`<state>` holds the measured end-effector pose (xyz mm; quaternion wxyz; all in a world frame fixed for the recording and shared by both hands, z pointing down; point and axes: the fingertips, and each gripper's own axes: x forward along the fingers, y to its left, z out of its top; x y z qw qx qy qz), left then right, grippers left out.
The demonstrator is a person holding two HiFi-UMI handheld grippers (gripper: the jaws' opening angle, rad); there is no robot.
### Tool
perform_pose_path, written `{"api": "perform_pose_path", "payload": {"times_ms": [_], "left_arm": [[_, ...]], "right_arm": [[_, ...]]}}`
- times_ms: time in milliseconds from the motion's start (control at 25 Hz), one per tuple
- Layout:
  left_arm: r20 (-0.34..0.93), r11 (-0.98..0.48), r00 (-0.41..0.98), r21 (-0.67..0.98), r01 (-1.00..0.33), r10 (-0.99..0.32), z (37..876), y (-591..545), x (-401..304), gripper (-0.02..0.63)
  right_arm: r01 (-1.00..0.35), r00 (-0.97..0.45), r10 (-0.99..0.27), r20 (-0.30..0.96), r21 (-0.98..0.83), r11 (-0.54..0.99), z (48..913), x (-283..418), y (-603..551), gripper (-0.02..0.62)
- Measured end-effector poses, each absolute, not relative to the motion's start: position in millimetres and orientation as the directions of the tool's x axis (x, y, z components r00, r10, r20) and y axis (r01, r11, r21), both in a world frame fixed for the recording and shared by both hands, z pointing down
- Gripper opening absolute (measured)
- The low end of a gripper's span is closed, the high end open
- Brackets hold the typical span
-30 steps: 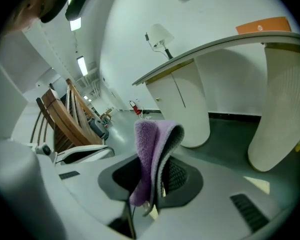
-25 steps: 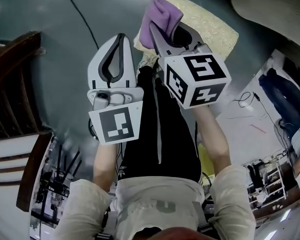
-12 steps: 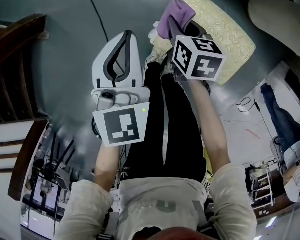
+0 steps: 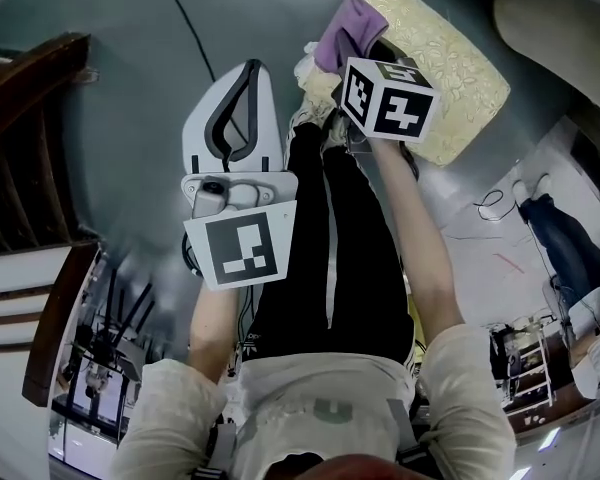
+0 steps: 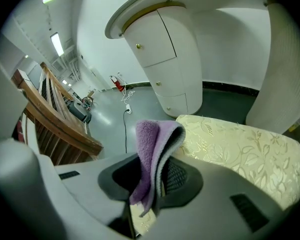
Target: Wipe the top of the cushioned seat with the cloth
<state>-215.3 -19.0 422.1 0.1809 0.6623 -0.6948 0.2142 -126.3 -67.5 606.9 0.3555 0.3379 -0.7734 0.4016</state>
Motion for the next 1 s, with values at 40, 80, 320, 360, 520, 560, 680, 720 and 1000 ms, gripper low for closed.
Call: {"api": "perform_pose_path", "payload": {"times_ms": [40, 80, 320, 360, 520, 560, 680, 720, 1000], "left_arm": [[0.534, 0.026, -0.052, -0.056, -0.998, -0.844, 422.9, -22.2, -213.7, 0.006], [0.533, 0.022, -0.048, -0.055, -0.998, -0.845, 423.9, -25.4, -211.9, 0.006], [0.535, -0.025, -0.009, -0.056, -0.998, -0.845, 426.1, -32.0, -196.5, 0.006], [0.534, -0.034, -0.002, -0.057, -0.998, -0.846, 424.4, -31.9, -194.4, 0.006], [0.528, -0.071, 0.030, -0.057, -0.996, -0.849, 416.8, -37.1, -182.1, 0.006], [0.526, -0.082, 0.041, -0.056, -0.995, -0.850, 415.3, -39.9, -178.2, 0.006], [0.520, -0.117, 0.073, -0.054, -0.992, -0.851, 412.7, -48.9, -165.3, 0.006], [0.517, -0.127, 0.082, -0.053, -0.990, -0.852, 412.2, -52.0, -160.5, 0.006], [0.510, -0.213, 0.163, -0.041, -0.976, -0.845, 410.3, -67.8, -114.8, 0.006]], "right_arm": [[-0.810, -0.516, -0.238, 0.823, -0.379, 0.447, 608.6, -125.0, -69.1, 0.097], [-0.813, -0.514, -0.239, 0.824, -0.379, 0.443, 610.4, -123.1, -71.0, 0.097], [-0.827, -0.510, -0.252, 0.823, -0.388, 0.406, 612.4, -102.6, -71.3, 0.097], [-0.829, -0.506, -0.255, 0.824, -0.383, 0.407, 610.5, -99.1, -69.8, 0.097], [-0.839, -0.483, -0.267, 0.834, -0.354, 0.413, 603.7, -78.6, -66.8, 0.097], [-0.842, -0.476, -0.270, 0.837, -0.346, 0.414, 602.6, -72.4, -66.8, 0.097], [-0.852, -0.460, -0.269, 0.846, -0.335, 0.403, 602.1, -53.6, -65.9, 0.097], [-0.855, -0.455, -0.268, 0.849, -0.332, 0.398, 602.2, -47.3, -65.7, 0.097], [-0.886, -0.390, -0.281, 0.877, -0.273, 0.376, 602.5, 13.3, -63.5, 0.097]]}}
